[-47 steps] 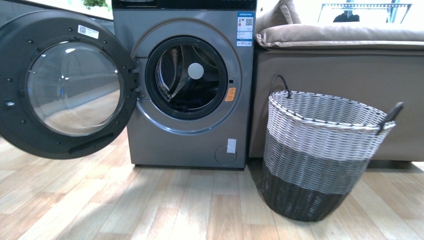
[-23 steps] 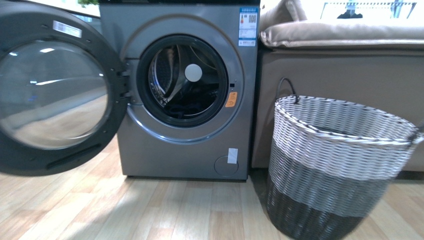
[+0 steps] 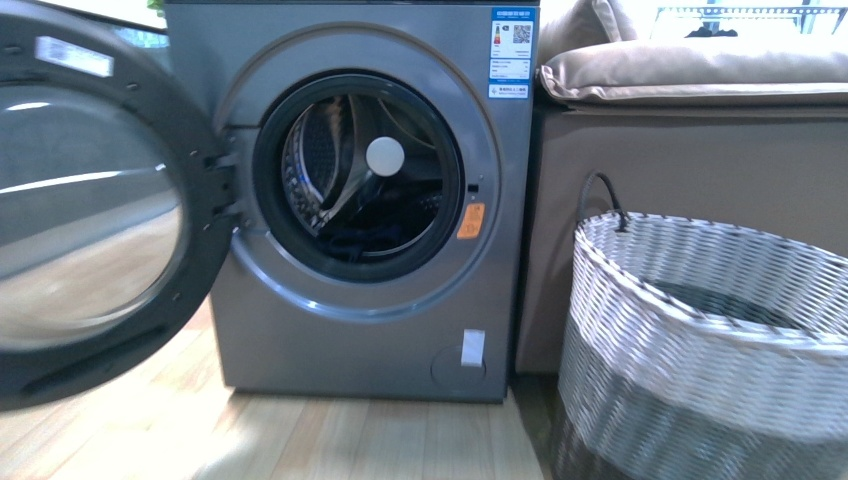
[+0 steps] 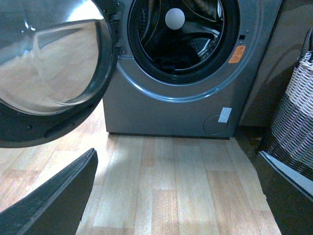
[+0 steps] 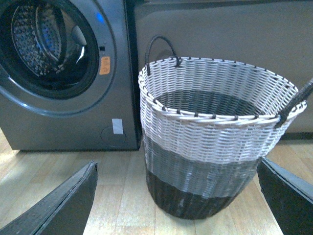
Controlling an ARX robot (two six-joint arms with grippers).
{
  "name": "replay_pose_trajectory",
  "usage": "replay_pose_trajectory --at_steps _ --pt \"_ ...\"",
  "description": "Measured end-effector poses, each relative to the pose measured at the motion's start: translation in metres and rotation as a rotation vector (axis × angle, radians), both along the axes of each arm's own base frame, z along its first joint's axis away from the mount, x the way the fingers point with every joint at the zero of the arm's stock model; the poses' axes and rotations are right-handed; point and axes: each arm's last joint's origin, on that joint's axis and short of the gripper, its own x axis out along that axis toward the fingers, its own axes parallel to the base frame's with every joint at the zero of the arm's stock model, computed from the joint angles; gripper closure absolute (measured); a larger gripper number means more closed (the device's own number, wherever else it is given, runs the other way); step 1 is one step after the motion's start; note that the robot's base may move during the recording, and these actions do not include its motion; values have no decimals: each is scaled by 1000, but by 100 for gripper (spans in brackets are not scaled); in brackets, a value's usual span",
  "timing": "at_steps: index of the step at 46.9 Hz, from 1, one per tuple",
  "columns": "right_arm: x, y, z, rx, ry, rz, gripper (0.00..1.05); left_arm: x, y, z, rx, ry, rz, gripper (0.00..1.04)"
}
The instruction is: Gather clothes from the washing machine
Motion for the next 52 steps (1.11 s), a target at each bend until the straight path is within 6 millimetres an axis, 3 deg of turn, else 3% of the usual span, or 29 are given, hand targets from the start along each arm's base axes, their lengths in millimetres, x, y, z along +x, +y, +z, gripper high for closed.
replay_pose_trajectory --at_steps 52 --pt "0 0 0 0 0 -1 8 0 0 0 0 3 -3 6"
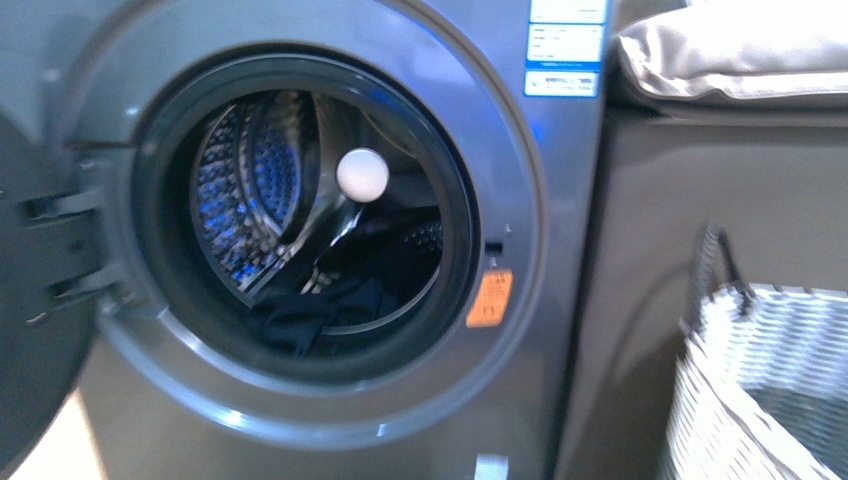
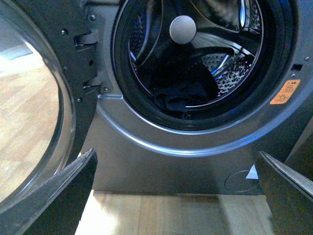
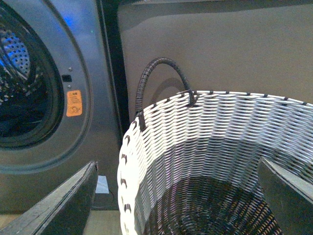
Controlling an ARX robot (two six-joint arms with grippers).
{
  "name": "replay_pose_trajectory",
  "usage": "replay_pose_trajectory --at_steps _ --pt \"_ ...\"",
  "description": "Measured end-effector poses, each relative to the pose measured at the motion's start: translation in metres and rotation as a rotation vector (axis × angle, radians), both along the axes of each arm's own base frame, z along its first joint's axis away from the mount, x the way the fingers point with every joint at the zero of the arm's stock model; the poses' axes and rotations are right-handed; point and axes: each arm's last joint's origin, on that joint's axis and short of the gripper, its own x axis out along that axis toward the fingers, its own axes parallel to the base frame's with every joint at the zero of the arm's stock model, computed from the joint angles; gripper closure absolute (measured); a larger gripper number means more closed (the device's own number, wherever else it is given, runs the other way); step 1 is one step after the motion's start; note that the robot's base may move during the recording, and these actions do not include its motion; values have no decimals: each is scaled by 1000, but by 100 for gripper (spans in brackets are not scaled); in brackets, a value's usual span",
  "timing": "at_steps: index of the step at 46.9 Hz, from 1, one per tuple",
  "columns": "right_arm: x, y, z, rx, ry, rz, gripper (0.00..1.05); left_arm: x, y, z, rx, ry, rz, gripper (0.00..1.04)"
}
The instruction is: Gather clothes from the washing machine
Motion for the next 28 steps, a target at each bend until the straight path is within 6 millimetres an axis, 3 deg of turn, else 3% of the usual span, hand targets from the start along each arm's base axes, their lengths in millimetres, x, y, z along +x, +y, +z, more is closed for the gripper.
replay_pose_trajectory --at_steps 11,18,28 --pt "0 0 0 0 0 1 8 0 0 0 -7 1 6 6" --pt "0 0 0 0 0 1 8 6 1 1 -154 67 92 6" --pt "0 0 0 0 0 1 8 29 1 44 -147 -23 29 6"
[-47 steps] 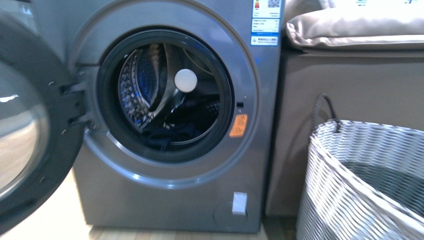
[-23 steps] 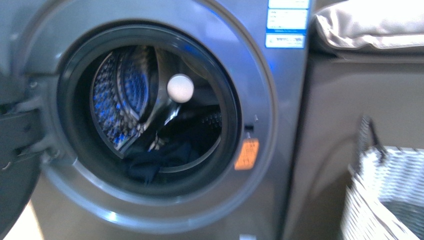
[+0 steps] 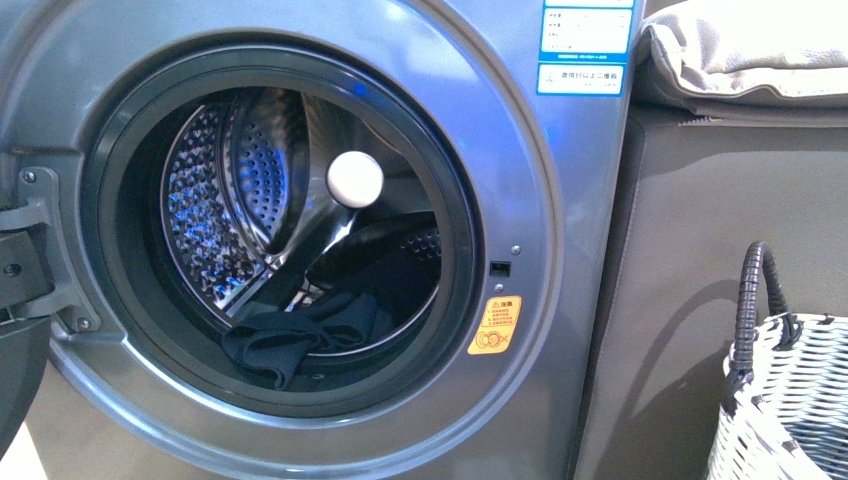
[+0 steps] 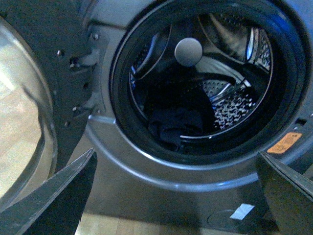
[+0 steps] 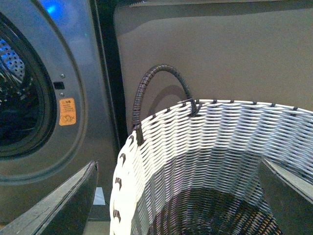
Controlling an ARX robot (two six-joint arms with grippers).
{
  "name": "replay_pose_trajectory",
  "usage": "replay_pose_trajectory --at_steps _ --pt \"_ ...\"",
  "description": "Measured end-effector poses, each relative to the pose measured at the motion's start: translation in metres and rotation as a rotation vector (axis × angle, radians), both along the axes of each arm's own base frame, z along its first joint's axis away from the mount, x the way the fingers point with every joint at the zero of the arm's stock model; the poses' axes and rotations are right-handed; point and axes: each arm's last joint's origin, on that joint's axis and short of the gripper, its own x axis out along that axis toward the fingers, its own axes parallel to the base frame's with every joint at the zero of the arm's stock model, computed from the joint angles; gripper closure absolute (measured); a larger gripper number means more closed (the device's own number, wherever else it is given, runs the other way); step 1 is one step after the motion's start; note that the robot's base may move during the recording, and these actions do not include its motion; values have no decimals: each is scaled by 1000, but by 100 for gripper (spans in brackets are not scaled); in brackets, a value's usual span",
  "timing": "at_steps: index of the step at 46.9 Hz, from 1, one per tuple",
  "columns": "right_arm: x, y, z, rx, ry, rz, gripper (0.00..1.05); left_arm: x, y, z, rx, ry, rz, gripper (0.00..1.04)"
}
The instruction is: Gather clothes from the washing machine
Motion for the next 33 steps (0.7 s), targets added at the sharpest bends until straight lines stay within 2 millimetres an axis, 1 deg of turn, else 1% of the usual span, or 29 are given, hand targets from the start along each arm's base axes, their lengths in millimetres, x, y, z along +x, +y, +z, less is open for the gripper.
replay_pose_trajectory --at_steps 4,10,13,16,25,27,33 --pt "0 0 0 0 0 0 8 18 -1 15 33 -5 -36 6" --pt "0 0 0 0 0 0 8 50 -7 28 72 46 -101 6" --pt "0 0 0 0 0 0 8 77 -14 33 93 90 -141 6" --pt "0 0 0 0 0 0 8 96 -19 34 101 121 -153 6" --pt "0 0 0 0 0 0 8 155 -35 27 130 202 -158 6" --pt "0 0 0 0 0 0 8 173 -41 25 148 220 -166 6" --pt "0 0 0 0 0 0 8 220 -55 3 192 321 -195 6"
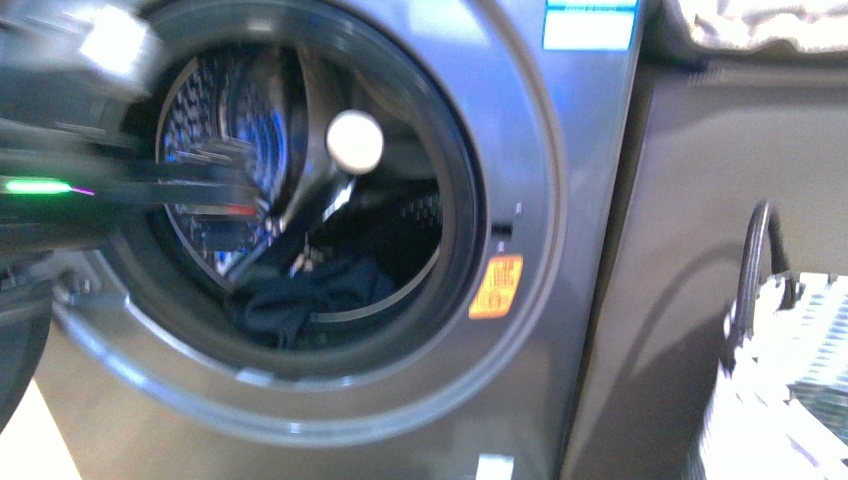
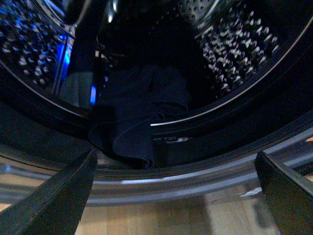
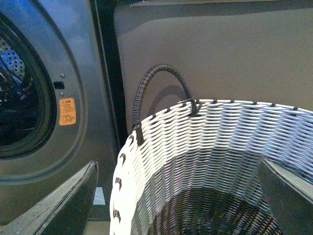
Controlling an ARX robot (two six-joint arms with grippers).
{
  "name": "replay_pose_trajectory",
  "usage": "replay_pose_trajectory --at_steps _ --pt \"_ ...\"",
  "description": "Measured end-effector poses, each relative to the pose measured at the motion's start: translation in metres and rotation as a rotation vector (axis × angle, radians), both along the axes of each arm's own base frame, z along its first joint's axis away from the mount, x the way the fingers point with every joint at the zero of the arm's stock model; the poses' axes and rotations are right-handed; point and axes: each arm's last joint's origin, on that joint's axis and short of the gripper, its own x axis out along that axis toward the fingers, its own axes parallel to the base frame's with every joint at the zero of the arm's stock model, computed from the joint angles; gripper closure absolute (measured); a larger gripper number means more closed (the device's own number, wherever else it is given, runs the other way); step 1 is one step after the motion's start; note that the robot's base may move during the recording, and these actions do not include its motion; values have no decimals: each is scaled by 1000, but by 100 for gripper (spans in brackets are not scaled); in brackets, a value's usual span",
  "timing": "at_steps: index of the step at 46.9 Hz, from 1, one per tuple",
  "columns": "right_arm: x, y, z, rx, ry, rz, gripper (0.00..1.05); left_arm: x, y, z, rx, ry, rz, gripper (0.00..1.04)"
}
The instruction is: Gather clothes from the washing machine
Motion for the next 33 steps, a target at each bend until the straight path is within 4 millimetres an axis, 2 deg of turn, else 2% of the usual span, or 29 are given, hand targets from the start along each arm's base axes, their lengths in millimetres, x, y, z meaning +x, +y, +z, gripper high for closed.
replay_pose_trajectory --at_steps 13,33 --pt "0 0 0 0 0 0 8 51 -11 -29 57 95 20 6" --pt "0 0 0 0 0 0 8 117 -22 -45 69 164 18 6"
